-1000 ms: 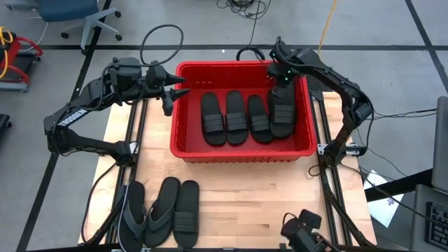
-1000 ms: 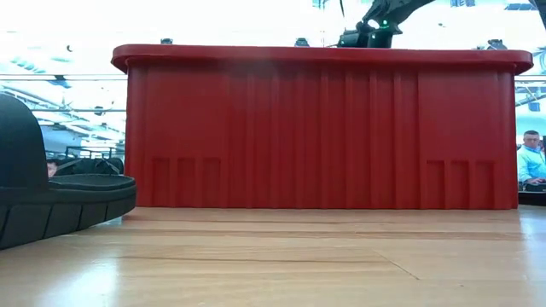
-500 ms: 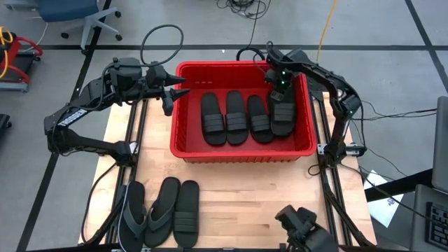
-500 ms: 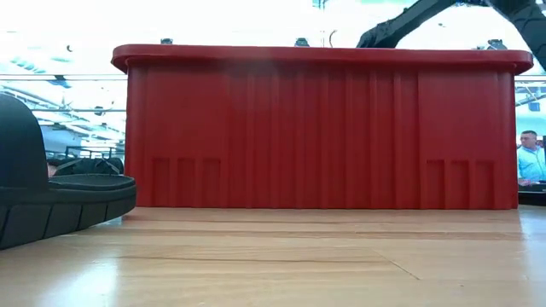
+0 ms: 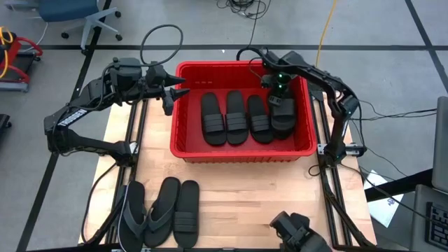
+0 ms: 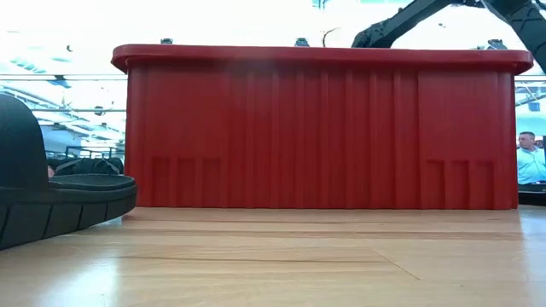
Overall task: Pick and place slides into bin
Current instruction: Put the black slide into the red bin
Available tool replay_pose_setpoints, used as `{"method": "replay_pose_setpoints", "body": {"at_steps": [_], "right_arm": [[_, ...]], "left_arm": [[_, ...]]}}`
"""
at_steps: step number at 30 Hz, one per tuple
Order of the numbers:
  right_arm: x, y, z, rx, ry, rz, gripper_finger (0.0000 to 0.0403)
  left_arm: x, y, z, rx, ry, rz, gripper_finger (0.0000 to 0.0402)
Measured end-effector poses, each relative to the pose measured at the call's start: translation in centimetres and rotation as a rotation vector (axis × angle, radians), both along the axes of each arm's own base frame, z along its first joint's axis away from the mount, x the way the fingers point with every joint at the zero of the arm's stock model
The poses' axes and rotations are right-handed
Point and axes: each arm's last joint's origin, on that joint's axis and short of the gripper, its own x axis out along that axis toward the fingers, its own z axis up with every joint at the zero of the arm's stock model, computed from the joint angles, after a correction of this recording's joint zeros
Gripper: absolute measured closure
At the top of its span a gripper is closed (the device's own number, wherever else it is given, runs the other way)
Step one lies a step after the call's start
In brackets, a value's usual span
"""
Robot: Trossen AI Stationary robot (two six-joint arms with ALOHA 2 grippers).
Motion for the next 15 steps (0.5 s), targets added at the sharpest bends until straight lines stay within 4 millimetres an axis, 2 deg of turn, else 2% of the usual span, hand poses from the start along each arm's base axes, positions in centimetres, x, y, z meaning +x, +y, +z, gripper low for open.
{"method": "replay_pose_setpoints", "body": {"at_steps": [5,8,15], "right_arm": [[0.0,1.4,2.8,-0.101,-0.07,0.017,0.0403],[0.4,3.1,4.3,-0.077,-0.163,0.078,0.0403],[3.6,7.2,4.4,0.035,-0.226,0.232,0.0403]], "left_arm": [[0.0,0.0,0.0,0.008,0.003,-0.003,0.0199],[0.0,0.0,0.0,0.013,0.005,-0.004,0.0199],[0.0,0.0,0.0,0.03,0.012,-0.01,0.0199]]}}
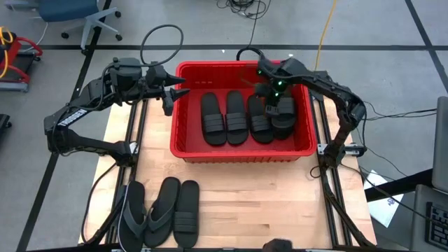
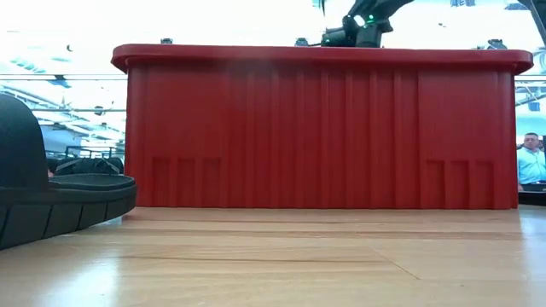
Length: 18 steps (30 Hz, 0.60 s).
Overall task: Pick and place slides into bin
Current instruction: Put the black slide into the red bin
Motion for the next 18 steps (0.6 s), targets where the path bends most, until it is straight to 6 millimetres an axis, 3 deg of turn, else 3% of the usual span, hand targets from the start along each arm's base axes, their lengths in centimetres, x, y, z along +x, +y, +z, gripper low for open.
{"method": "replay_pose_setpoints", "body": {"at_steps": [6,14,18], "right_arm": [[2.0,1.7,-1.7,0.027,0.079,0.043,0.0403],[0.1,2.6,-4.5,0.1,0.277,0.042,0.0403],[-0.2,2.9,-4.9,0.118,0.32,0.047,0.0403]], "left_arm": [[0.0,0.0,0.0,0.015,0.005,-0.005,0.0199],[0.0,0.0,0.0,0.0,0.0,0.0,0.0199],[0.0,0.0,0.0,-0.002,0.004,0.0,0.0199]]}}
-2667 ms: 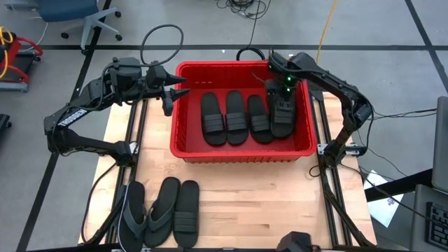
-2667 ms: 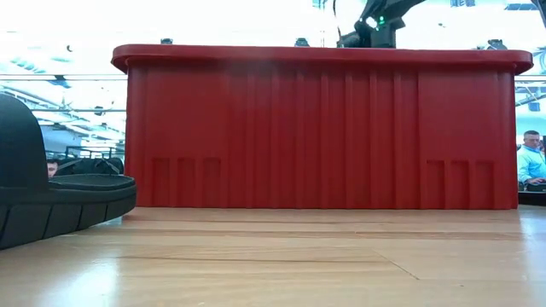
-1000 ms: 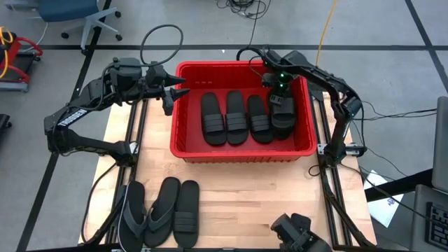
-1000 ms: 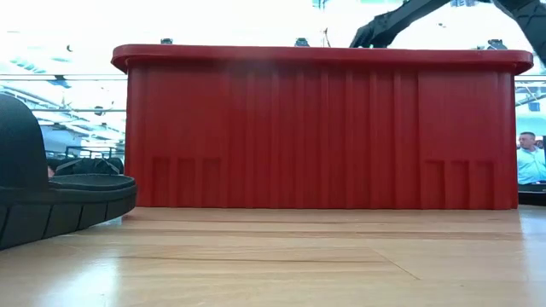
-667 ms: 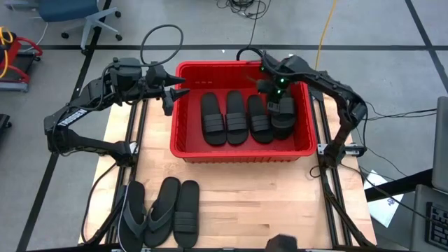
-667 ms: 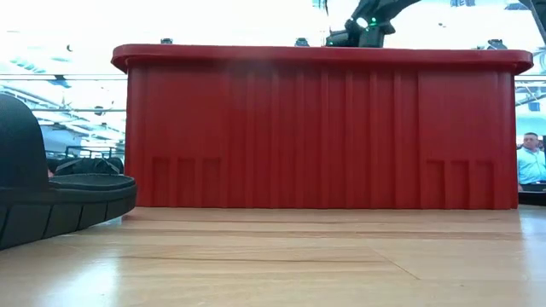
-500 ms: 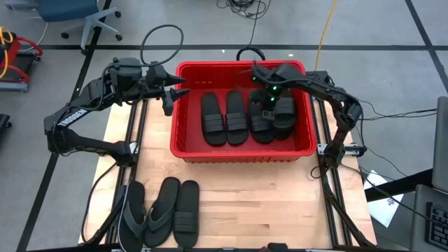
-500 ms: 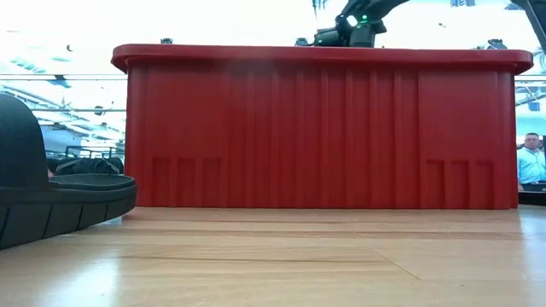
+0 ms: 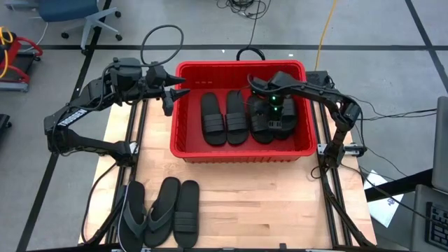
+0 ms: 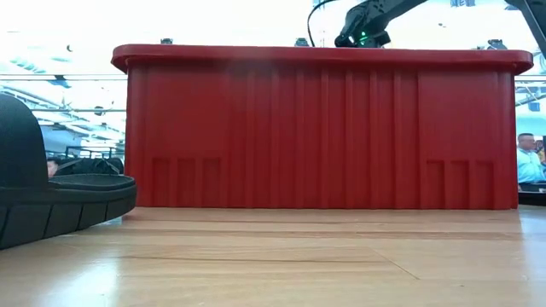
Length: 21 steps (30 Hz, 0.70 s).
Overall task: Pick and place slides into bin
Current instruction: Put the black slide into the red bin
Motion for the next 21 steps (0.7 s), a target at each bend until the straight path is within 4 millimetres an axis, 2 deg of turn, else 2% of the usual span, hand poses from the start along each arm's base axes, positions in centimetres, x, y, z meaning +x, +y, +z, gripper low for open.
{"method": "replay_pose_setpoints", "body": {"at_steps": [5,9,16,21], "right_arm": [[-0.1,0.1,0.5,-0.012,-0.033,-0.005,0.0403],[-0.4,0.4,2.0,-0.046,-0.135,-0.005,0.0403],[-1.7,1.5,7.1,-0.176,-0.45,0.004,0.0403],[-2.8,2.6,12.0,-0.279,-0.829,0.023,0.0403]], "left_arm": [[0.0,0.0,0.0,0.008,0.003,-0.003,0.0199],[0.0,0.0,0.0,0.019,0.007,-0.006,0.0199],[0.0,0.0,0.1,0.029,0.002,-0.009,0.0199],[-0.1,0.0,0.1,0.072,0.015,-0.022,0.0199]]}}
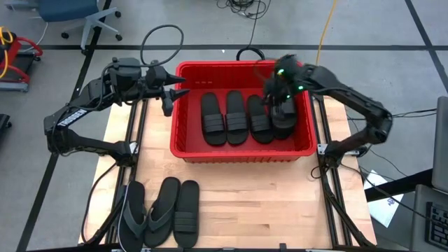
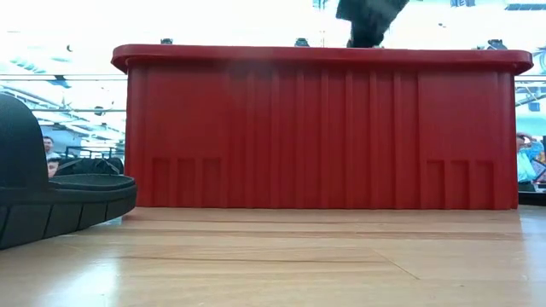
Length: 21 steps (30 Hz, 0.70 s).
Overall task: Pick and place slides into bin
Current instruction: Put the black slide into the red bin
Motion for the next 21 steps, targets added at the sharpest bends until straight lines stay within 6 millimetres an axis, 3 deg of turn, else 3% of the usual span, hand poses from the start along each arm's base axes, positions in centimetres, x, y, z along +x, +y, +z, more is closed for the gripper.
{"method": "replay_pose_setpoints", "body": {"at_steps": [5,9,13,21], "right_arm": [[-1.5,1.7,5.5,-0.01,-0.436,0.085,0.0403],[-3.1,2.9,7.7,0.064,-0.564,0.066,0.0403],[-4.4,4.4,7.4,0.223,-0.559,0.095,0.0403],[-6.5,8.1,5.0,0.264,-0.562,0.042,0.0403]], "left_arm": [[-1.0,-0.4,0.4,0.039,-0.002,-0.011,0.0199],[-2.6,-1.4,0.7,0.044,-0.002,-0.105,0.0201],[-4.2,-2.9,0.4,0.001,0.034,-0.289,0.0238],[-5.8,-5.3,-1.4,-0.189,0.213,-0.499,0.039]]}}
